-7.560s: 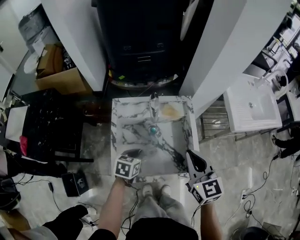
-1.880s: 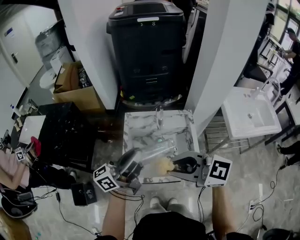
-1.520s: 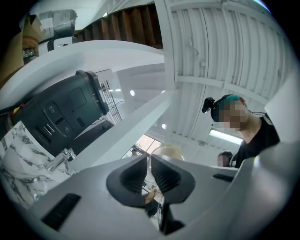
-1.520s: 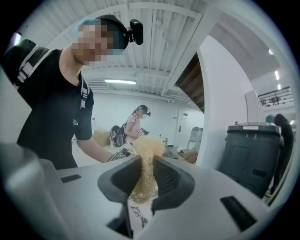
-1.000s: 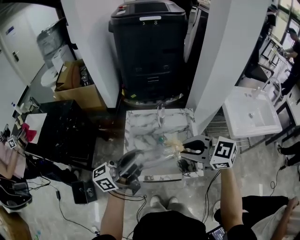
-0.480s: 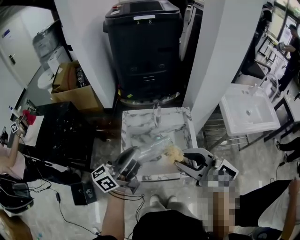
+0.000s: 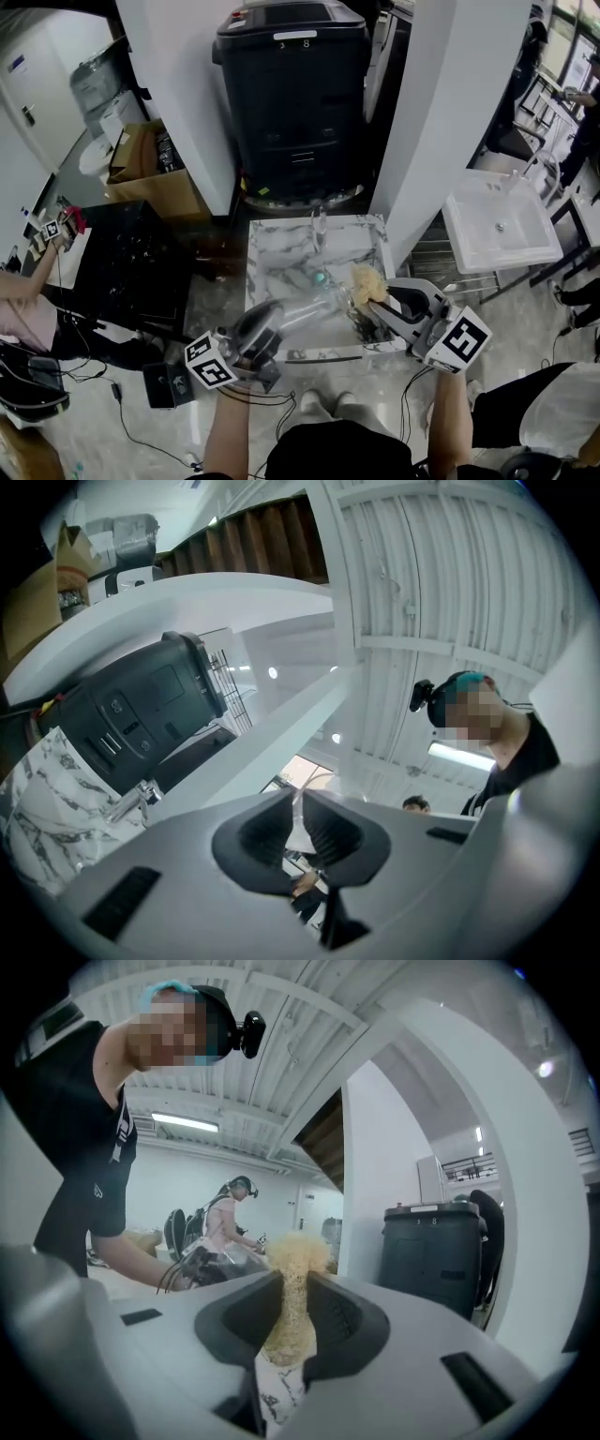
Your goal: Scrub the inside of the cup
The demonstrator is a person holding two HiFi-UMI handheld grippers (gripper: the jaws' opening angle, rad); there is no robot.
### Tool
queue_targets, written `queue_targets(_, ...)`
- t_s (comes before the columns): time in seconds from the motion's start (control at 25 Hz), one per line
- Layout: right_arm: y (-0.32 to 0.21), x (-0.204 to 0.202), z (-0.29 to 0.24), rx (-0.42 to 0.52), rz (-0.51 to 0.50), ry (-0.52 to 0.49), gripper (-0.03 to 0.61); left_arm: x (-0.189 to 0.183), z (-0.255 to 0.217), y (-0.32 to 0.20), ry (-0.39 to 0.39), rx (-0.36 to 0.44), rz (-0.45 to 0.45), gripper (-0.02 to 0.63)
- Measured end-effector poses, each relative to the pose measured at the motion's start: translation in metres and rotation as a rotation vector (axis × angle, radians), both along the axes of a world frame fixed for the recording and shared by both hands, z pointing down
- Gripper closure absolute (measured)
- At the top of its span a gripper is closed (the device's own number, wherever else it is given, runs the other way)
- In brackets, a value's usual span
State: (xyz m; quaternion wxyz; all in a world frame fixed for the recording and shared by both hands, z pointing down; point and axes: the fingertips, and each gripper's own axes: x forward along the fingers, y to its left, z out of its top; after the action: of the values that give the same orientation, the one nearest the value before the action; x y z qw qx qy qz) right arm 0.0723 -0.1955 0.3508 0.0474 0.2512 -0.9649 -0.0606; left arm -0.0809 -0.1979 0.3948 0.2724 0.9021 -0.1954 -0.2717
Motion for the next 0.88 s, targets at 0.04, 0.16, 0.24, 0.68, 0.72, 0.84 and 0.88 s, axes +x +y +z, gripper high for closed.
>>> queue_targets(0.04, -0.004, 0.003, 0.008, -0.022, -0.005, 0.026, 0.492, -0.001, -0.002, 0.003, 0.011, 0.013, 0.01, 0.584)
queue_targets(0.16, -0.01, 0.001, 0.031, -0.085, -0.047, 0.071, 0.492, -0.002, -0.008, 0.011, 0.039, 0.044, 0.037, 0.584)
queue_targets(0.24, -0.008, -0.005, 0.042, -0.111, -0.069, 0.077, 0.492, -0.001, -0.01, 0.011, 0.049, 0.05, 0.039, 0.584)
queue_targets(0.68, 0.005, 0.007, 0.018, -0.045, 0.187, -0.096, 0.492, -0.019, 0.002, -0.01, -0.089, -0.015, -0.148, 0.584)
queue_targets(0.72, -0.002, 0.019, 0.008, -0.011, 0.318, -0.138, 0.492, -0.018, 0.004, -0.011, -0.131, -0.01, -0.172, 0.584)
queue_targets(0.84, -0.006, 0.051, -0.018, 0.08, 0.63, -0.236, 0.492, -0.017, 0.007, -0.013, -0.221, 0.001, -0.224, 0.584)
queue_targets(0.88, -0.004, 0.057, -0.024, 0.105, 0.694, -0.25, 0.492, -0.017, 0.006, -0.013, -0.239, 0.005, -0.237, 0.584)
